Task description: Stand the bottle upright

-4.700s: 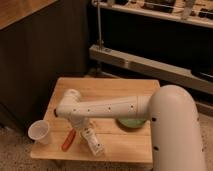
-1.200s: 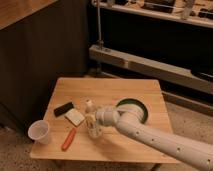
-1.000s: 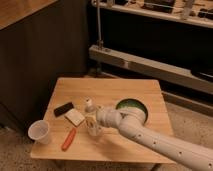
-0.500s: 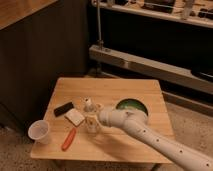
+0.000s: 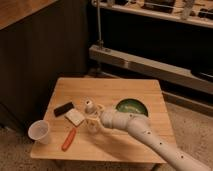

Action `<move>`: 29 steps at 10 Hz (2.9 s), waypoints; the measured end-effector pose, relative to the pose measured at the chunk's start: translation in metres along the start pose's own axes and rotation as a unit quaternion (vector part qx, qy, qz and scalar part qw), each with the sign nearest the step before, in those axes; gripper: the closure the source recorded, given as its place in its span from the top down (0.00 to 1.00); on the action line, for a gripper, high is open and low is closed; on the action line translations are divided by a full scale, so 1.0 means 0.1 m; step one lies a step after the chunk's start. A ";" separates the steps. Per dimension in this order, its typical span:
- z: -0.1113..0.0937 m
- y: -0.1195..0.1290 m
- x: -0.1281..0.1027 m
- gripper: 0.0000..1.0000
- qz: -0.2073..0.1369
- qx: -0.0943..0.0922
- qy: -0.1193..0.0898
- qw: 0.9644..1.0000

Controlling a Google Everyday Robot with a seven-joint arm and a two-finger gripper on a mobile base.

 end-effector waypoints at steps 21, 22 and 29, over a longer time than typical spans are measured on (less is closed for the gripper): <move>-0.06 0.02 -0.24 0.59 -0.014 0.145 0.030 0.989; -0.08 0.03 -0.22 0.60 -0.015 0.136 0.029 0.990; -0.11 0.05 -0.18 0.80 -0.018 0.129 0.026 0.991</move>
